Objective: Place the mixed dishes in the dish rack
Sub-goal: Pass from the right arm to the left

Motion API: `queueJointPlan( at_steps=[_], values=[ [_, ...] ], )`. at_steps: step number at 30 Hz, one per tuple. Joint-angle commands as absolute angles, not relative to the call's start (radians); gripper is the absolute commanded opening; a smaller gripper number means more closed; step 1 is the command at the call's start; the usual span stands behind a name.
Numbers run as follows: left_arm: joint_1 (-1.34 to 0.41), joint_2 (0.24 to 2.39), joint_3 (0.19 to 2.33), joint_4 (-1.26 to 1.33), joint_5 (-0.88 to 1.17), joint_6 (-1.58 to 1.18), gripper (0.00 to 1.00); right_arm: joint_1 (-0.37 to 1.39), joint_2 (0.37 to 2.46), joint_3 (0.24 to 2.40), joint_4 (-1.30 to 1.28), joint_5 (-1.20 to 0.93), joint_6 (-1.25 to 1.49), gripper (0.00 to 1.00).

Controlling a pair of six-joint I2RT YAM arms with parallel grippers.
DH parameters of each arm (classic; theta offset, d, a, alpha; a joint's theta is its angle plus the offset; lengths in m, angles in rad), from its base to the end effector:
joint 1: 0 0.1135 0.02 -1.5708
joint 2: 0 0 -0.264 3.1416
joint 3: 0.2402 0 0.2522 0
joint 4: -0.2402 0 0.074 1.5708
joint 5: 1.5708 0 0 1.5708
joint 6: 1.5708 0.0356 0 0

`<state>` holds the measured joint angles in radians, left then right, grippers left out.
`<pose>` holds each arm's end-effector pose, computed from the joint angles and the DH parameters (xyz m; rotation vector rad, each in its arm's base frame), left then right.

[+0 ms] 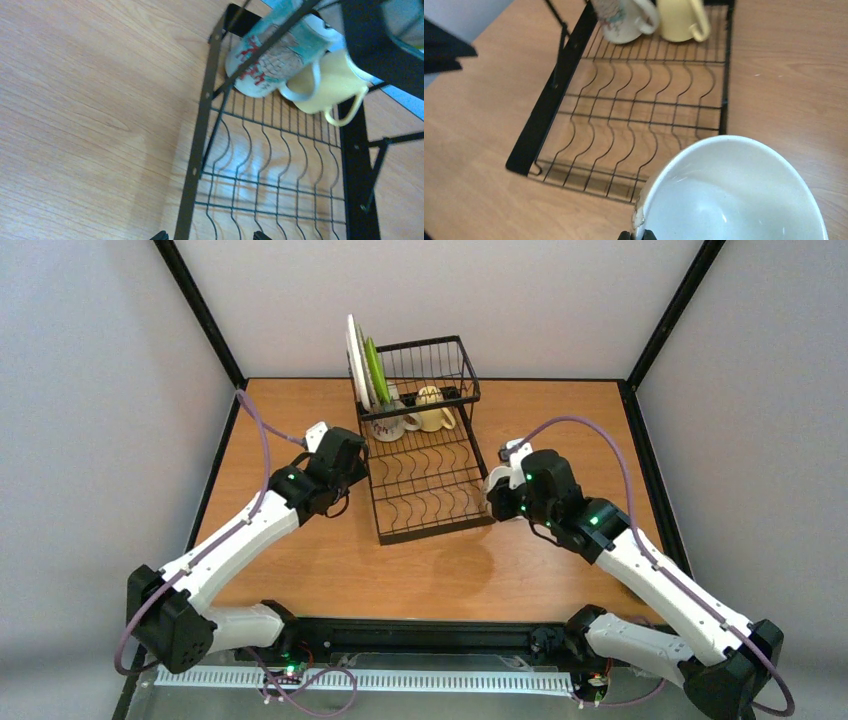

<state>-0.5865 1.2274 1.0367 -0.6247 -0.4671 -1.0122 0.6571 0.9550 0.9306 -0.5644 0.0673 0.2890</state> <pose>0.2217 -0.1281 0.2976 -0.6929 2.1860 -0.2707 0.1637 0.1233 0.3222 -0.3630 2.1662 0.4691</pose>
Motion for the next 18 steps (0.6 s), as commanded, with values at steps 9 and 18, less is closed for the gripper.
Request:
queueJointPlan(
  at_steps=[9,18],
  values=[
    [-0.605,1.223,1.209,-0.738,-0.233,-0.844,0.93,0.863,1.069,1.067,-0.640,-0.058,0.133,0.02],
    [-0.605,1.248,1.280,-0.798,-0.092,-0.737,0.89,1.111,1.181,1.157,-0.678,0.070,0.130,0.02]
  ],
)
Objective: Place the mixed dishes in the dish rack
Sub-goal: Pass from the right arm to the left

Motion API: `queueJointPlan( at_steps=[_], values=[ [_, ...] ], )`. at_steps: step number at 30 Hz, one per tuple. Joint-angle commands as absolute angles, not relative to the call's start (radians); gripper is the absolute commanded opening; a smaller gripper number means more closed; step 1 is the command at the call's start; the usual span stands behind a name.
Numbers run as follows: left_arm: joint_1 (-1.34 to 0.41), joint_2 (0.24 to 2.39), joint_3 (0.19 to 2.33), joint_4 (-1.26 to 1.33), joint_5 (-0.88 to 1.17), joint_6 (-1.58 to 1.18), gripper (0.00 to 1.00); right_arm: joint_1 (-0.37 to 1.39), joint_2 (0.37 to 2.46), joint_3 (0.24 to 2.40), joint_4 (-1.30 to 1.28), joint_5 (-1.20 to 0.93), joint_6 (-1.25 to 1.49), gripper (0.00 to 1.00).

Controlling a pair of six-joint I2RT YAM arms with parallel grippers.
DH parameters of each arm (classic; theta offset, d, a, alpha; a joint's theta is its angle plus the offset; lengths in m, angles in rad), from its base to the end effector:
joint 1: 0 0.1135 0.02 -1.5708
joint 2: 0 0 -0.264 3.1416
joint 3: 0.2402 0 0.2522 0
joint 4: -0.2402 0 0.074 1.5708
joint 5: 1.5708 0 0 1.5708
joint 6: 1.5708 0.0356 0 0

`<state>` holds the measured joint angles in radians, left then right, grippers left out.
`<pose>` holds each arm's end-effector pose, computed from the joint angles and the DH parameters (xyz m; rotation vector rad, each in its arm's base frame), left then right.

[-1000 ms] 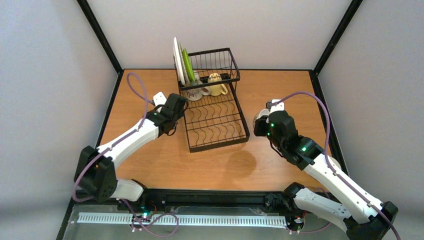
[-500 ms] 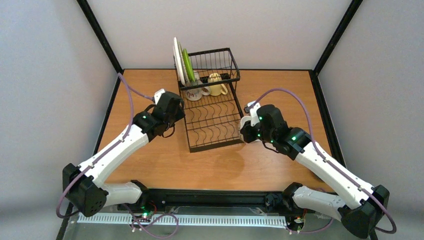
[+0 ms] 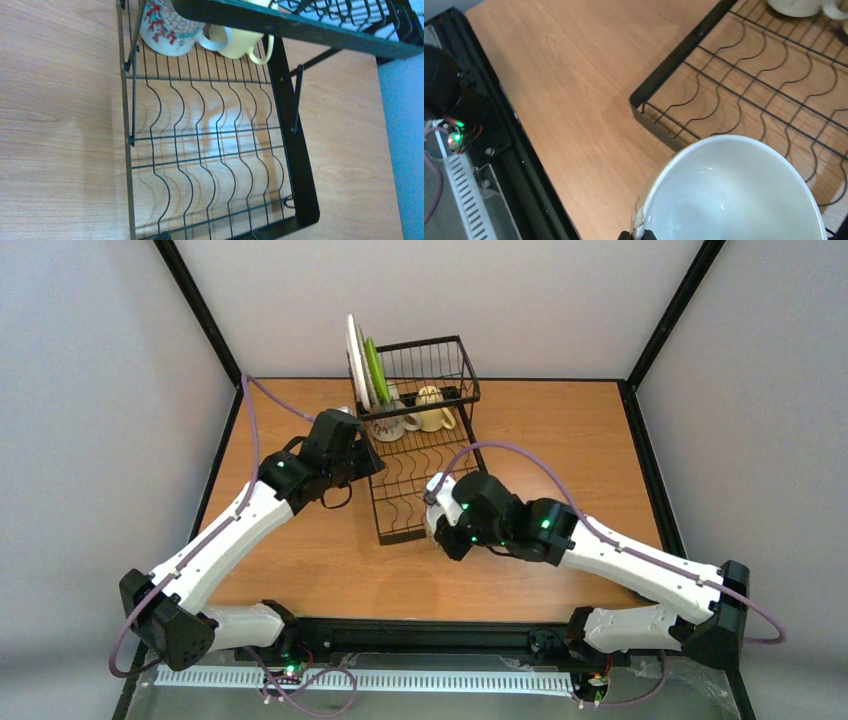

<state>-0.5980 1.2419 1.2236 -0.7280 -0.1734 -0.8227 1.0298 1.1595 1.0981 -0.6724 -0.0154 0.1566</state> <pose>0.2190 -0.1418 0.3448 -0.3536 2.3345 -0.5174 0.1252 0.2095 0.3269 -1.0164 2.1589 0.6085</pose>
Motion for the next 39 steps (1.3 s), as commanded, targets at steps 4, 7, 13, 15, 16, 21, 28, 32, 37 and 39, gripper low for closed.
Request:
queueJointPlan(
  at_steps=[4,7,13,15,16,21,28,32,37,39],
  values=[
    [-0.605,1.256,1.301,-0.814,-0.012,-0.699,0.89,1.199,1.216,1.189,-0.695,0.145,0.132,0.02],
    [-0.606,1.258,1.298,-0.809,0.064,-0.673,0.89,1.252,1.239,1.218,-0.710,0.187,0.133,0.02],
    [-0.606,1.271,1.305,-0.814,0.218,-0.614,0.83,1.315,1.286,1.266,-0.716,0.241,0.109,0.02],
    [-0.607,1.271,1.302,-0.823,0.261,-0.595,0.83,1.318,1.301,1.283,-0.719,0.246,0.096,0.02],
    [-0.605,1.269,1.300,-0.827,0.274,-0.586,0.83,1.317,1.308,1.289,-0.719,0.247,0.091,0.02],
    [-0.606,1.257,1.286,-0.849,0.330,-0.558,0.83,1.319,1.322,1.301,-0.714,0.260,0.070,0.02],
    [-0.607,1.258,1.290,-0.902,0.380,-0.520,0.78,1.319,1.337,1.315,-0.718,0.271,0.047,0.02],
    [-0.609,1.261,1.287,-0.929,0.390,-0.501,0.77,1.319,1.345,1.323,-0.718,0.279,0.036,0.02],
    [-0.616,1.268,1.289,-0.953,0.402,-0.484,0.75,1.318,1.357,1.331,-0.712,0.282,0.022,0.02],
    [-0.620,1.276,1.291,-0.962,0.402,-0.480,0.75,1.319,1.363,1.334,-0.707,0.284,0.018,0.02]
  ],
)
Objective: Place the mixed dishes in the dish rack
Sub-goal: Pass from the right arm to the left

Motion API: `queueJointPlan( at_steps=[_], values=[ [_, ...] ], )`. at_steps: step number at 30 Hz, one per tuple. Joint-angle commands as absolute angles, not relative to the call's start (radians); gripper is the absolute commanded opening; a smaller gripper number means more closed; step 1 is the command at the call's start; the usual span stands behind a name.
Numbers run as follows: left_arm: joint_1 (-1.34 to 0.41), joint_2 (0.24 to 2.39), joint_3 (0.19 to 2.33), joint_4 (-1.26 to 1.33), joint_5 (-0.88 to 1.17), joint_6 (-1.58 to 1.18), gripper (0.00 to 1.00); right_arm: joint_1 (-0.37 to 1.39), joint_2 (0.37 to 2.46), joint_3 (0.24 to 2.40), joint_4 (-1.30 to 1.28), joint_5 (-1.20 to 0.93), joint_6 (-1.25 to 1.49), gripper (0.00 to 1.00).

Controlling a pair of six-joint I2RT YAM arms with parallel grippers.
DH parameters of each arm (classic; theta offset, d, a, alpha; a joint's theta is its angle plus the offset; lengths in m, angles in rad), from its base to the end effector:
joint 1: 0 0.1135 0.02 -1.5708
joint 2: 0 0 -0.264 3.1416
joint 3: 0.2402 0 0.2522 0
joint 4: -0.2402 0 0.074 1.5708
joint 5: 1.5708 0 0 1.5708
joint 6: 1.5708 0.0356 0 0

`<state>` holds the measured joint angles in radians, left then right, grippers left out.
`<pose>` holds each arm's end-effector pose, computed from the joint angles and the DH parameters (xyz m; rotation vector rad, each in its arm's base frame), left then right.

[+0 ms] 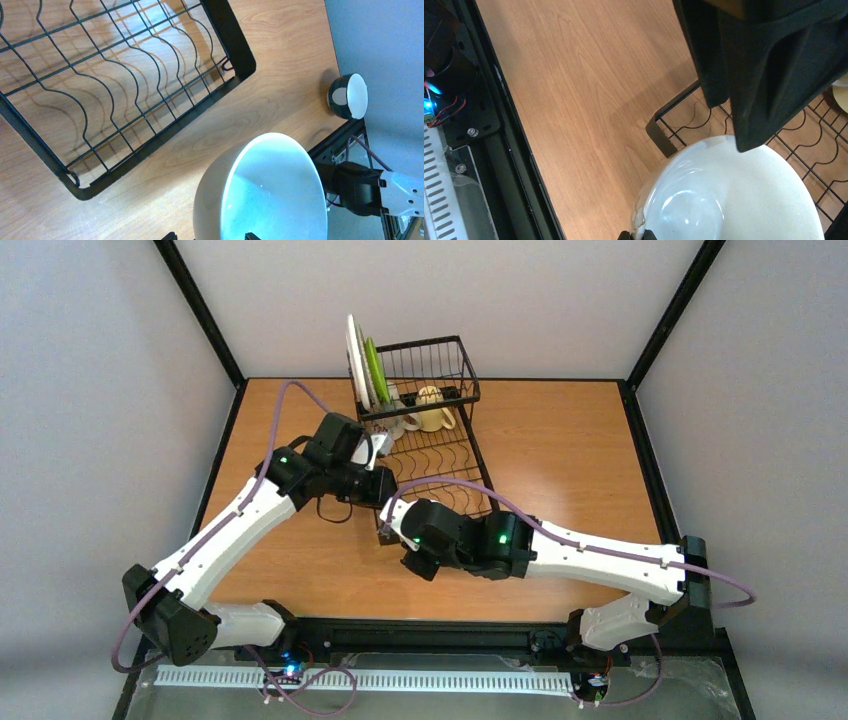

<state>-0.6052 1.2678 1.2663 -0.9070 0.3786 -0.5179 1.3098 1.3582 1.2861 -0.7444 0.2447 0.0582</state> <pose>0.1999 -0.1543 0.3407 0.2880 2.6209 -0.9083 0.0825 0.2753 0.3347 -1.3026 2.0007 0.3696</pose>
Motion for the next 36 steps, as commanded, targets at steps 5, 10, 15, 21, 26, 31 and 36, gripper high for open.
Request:
queueJointPlan(
  at_steps=[5,10,15,21,26,31,36],
  values=[
    [-0.632,1.297,1.293,-0.976,0.400,-0.467,0.70,1.319,1.369,1.339,-0.700,0.287,0.008,0.02],
    [-0.642,1.315,1.290,-0.982,0.392,-0.462,0.64,1.319,1.377,1.345,-0.689,0.286,0.007,0.02],
    [-0.648,1.328,1.279,-0.976,0.378,-0.462,0.59,1.318,1.390,1.352,-0.678,0.278,-0.015,0.02],
    [-0.649,1.341,1.263,-0.972,0.368,-0.459,0.40,1.318,1.396,1.357,-0.669,0.278,-0.034,0.02],
    [-0.649,1.338,1.243,-0.950,0.367,-0.466,0.12,1.318,1.390,1.345,-0.664,0.281,-0.027,0.02],
    [-0.650,1.330,1.212,-0.918,0.354,-0.482,0.00,1.319,1.379,1.336,-0.661,0.299,-0.014,0.02],
    [-0.649,1.325,1.208,-0.897,0.327,-0.499,0.00,1.318,1.375,1.327,-0.664,0.326,-0.006,0.03]
  ],
)
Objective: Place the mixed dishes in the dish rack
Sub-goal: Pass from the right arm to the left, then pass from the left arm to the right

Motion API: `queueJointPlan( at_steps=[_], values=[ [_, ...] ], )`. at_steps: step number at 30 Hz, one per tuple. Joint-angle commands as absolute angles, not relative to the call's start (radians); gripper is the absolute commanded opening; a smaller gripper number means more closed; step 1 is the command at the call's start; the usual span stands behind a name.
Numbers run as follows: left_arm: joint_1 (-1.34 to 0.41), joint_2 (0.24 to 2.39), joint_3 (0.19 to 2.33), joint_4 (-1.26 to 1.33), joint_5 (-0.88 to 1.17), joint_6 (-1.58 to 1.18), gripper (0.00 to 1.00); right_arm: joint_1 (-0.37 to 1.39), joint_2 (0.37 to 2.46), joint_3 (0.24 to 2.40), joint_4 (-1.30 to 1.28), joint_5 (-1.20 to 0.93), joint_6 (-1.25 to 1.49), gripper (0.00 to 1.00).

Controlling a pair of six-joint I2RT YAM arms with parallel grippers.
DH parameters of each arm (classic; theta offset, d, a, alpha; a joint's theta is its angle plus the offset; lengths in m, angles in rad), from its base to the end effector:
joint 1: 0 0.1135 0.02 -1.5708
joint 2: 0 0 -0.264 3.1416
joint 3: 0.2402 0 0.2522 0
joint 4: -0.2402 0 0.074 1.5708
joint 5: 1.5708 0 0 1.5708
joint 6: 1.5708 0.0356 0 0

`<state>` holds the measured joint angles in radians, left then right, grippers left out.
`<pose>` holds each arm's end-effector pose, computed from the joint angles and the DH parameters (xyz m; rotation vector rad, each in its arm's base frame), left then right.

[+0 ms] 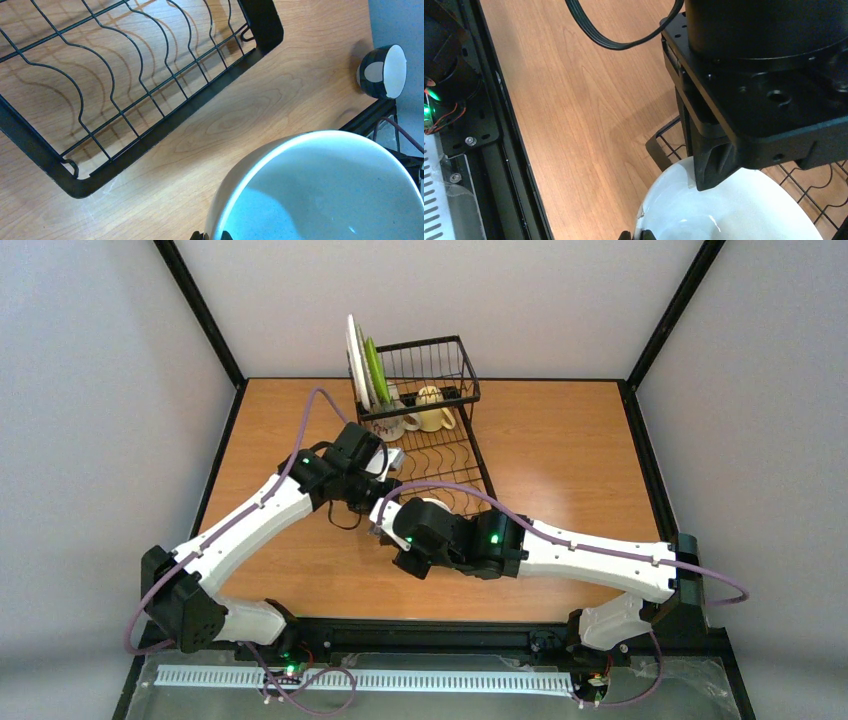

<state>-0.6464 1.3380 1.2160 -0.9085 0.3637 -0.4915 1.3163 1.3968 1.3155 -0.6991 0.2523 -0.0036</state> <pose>0.2037 -0.1696 0.3081 0.3535 2.7392 -0.8388 0.0842 0.2885 0.3371 -1.3398 1.9289 0.3614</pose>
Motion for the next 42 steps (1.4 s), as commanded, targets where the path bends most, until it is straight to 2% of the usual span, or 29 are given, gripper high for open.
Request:
queueJointPlan(
  at_steps=[1,4,8,12,15,20,29,42],
  values=[
    [-0.649,1.322,1.208,-0.896,0.314,-0.502,0.00,1.318,1.375,1.324,-0.666,0.334,-0.006,0.06],
    [-0.650,1.308,1.209,-0.887,0.272,-0.515,0.00,1.318,1.371,1.316,-0.669,0.356,0.026,0.21],
    [-0.649,1.294,1.207,-0.872,0.235,-0.538,0.00,1.317,1.361,1.302,-0.670,0.378,0.049,0.47],
    [-0.649,1.272,1.199,-0.853,0.181,-0.565,0.00,1.317,1.341,1.287,-0.670,0.407,0.075,0.62],
    [-0.650,1.243,1.178,-0.820,0.135,-0.592,0.00,1.317,1.320,1.287,-0.674,0.455,0.112,0.67],
    [-0.650,1.177,1.131,-0.761,0.032,-0.634,0.00,1.314,1.322,1.307,-0.722,0.656,0.227,0.90],
    [-0.649,1.043,1.035,-0.600,-0.050,-0.656,0.00,1.261,1.415,1.380,-0.808,0.781,0.380,0.94],
    [-0.650,0.954,0.941,-0.468,-0.051,-0.644,0.00,1.182,1.491,1.460,-0.743,0.692,0.366,0.91]
  ],
)
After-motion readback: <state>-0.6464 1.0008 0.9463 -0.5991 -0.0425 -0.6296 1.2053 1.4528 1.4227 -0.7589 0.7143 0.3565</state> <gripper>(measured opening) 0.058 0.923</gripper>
